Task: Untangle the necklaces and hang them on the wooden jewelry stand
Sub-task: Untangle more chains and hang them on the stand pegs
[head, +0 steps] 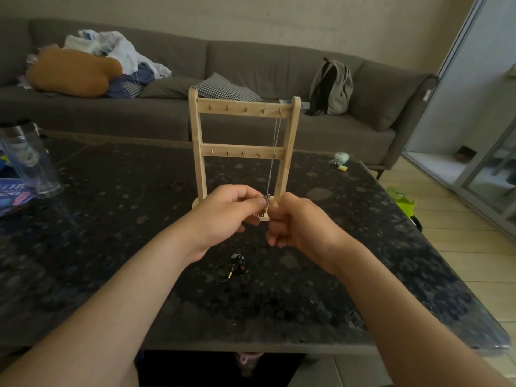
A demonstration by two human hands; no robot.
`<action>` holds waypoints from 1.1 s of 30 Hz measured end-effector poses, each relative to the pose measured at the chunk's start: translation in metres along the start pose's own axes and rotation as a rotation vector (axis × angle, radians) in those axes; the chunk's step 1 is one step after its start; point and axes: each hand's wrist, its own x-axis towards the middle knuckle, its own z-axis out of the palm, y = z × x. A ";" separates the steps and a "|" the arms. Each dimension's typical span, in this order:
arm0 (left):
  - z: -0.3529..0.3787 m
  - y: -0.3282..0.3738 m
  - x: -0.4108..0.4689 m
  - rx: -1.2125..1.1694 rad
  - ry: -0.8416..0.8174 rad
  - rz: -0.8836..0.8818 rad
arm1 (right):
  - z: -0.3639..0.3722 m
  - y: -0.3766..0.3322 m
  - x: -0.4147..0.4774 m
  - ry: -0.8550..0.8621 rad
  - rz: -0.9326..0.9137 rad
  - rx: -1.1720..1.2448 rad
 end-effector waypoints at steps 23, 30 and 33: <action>-0.001 -0.004 0.001 0.110 0.121 0.172 | 0.002 -0.011 -0.007 0.198 0.072 0.616; -0.001 -0.004 0.000 0.182 0.127 0.203 | 0.006 -0.012 -0.008 0.477 0.006 0.450; 0.001 -0.005 0.000 0.250 0.147 0.239 | 0.007 -0.013 -0.008 0.451 -0.002 0.471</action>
